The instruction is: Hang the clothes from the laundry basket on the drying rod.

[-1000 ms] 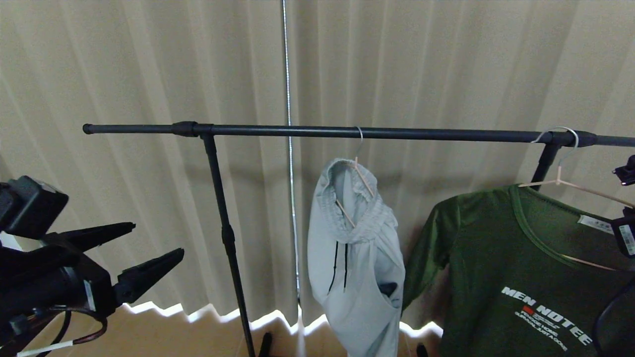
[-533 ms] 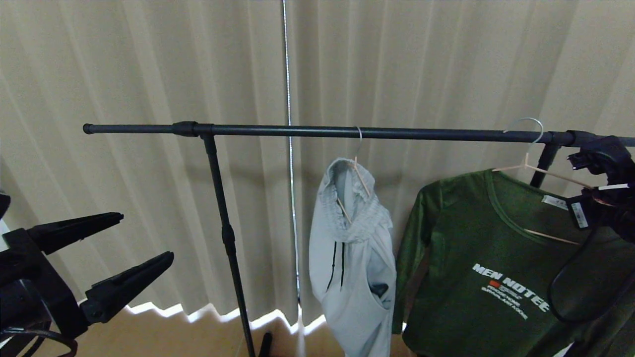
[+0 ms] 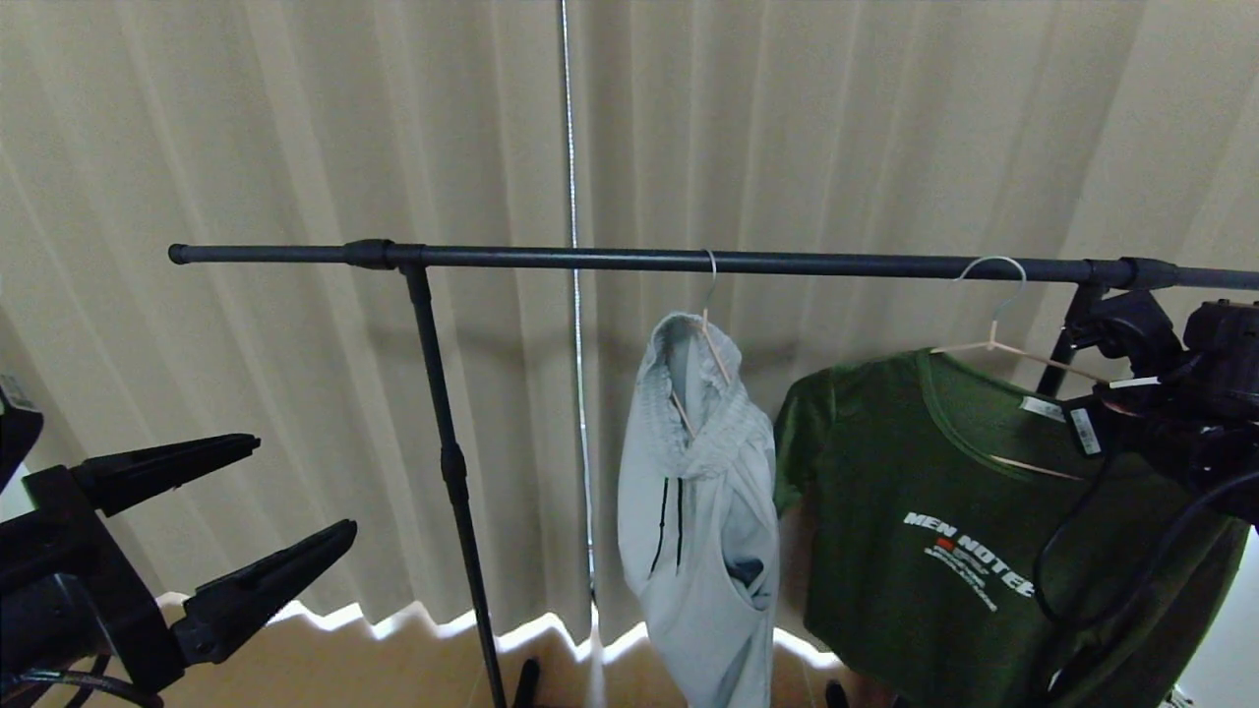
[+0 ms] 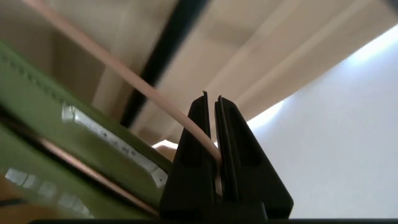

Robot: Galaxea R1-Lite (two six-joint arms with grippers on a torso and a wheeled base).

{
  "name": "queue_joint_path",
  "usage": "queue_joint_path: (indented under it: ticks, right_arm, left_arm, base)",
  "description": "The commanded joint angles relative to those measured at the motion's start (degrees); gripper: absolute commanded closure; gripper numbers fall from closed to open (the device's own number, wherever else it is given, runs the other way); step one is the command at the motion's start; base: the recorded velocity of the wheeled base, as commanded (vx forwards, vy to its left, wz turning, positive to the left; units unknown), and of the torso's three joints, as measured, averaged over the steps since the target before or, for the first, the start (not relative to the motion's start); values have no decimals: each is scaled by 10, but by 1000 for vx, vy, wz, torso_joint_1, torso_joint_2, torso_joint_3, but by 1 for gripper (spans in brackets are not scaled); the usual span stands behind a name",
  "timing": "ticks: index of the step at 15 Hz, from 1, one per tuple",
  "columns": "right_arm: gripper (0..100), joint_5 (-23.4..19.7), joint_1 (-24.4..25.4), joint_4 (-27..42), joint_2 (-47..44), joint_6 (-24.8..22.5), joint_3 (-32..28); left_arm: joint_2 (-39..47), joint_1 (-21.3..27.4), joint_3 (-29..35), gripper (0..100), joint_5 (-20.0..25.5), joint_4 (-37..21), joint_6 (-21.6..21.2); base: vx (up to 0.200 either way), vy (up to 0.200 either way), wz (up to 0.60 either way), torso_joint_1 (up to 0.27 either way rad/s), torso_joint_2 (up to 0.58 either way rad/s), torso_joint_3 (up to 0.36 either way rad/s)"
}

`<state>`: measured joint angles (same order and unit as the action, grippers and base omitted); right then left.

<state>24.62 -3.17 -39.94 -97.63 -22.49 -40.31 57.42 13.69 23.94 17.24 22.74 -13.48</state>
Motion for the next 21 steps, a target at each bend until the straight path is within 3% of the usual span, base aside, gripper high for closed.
queue_joint_path:
  ticks: [1, 5, 11, 21]
  right_arm:
    - [100, 2, 10, -2, 0, 0, -2]
    - [100, 6, 13, -3, 32, -2, -6]
    - [100, 21, 20, -6, -10, -1, -46]
    - [100, 31, 90, -4, -10, -1, -10]
  left_arm:
    - [2, 0, 1, 0, 0, 0, 0]
    - [0, 0, 0, 0, 0, 0, -1]
    - [0, 0, 1, 0, 0, 1, -1]
    - [-6, 0, 1, 0, 0, 1, -1]
  base:
    - [0, 0, 0, 0, 0, 0]
    - [0, 0, 0, 0, 0, 0]
    - [0, 0, 0, 0, 0, 0]
    - [0, 0, 0, 0, 0, 0]
